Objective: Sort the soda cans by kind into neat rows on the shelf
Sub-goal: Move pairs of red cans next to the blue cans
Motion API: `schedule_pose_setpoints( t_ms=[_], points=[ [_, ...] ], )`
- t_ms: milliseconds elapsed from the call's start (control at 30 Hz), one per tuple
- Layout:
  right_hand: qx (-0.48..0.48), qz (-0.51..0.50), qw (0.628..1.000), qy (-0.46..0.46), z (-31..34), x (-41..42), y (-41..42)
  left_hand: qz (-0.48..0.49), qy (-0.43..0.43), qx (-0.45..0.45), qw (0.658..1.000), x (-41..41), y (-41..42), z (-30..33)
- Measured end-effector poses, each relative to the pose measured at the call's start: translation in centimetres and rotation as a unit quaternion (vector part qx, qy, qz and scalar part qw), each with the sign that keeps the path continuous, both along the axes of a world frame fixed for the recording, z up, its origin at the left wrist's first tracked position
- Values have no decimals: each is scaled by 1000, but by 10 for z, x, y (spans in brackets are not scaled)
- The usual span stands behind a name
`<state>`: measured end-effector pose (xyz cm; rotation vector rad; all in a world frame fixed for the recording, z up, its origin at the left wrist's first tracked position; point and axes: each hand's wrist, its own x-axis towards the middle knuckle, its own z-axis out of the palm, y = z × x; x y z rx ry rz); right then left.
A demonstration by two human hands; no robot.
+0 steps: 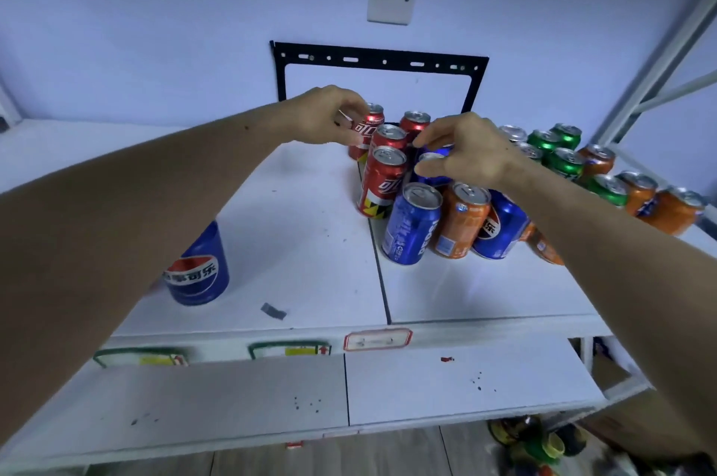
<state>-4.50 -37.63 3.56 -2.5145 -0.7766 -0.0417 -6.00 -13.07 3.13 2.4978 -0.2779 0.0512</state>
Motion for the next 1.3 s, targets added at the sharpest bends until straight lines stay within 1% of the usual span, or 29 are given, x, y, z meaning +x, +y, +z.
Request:
schedule_pose_setpoints(
  t_ms=[167, 267, 400, 500, 700, 900, 1033, 1300],
  points=[
    [-29, 25, 999, 12, -6, 42, 19, 1, 42, -8, 999, 62, -3, -15],
    [-77, 51, 996, 15, -12, 58, 29, -4, 53, 12, 999, 90, -8, -26],
    [-113, 82, 989, 52, -21, 70, 35, -13, 76, 27, 997, 115, -13, -40],
    [-127, 94, 986, 60, -28, 77, 36, -24, 82, 27, 996, 124, -15, -47],
    [-132, 102, 984, 60, -33, 82, 36, -85, 106, -1, 991, 128, -16, -51],
    [-121, 92, 986, 62, -33, 79, 40, -81, 96, -60, 990, 123, -13, -54],
    [-117, 102, 986, 66, -31, 77, 42, -72, 105, -35, 991, 117, 5, -49],
    [-121, 110, 984, 72, -30, 76, 63, -6, 117, 3, 993, 82, 74, -46]
  ],
)
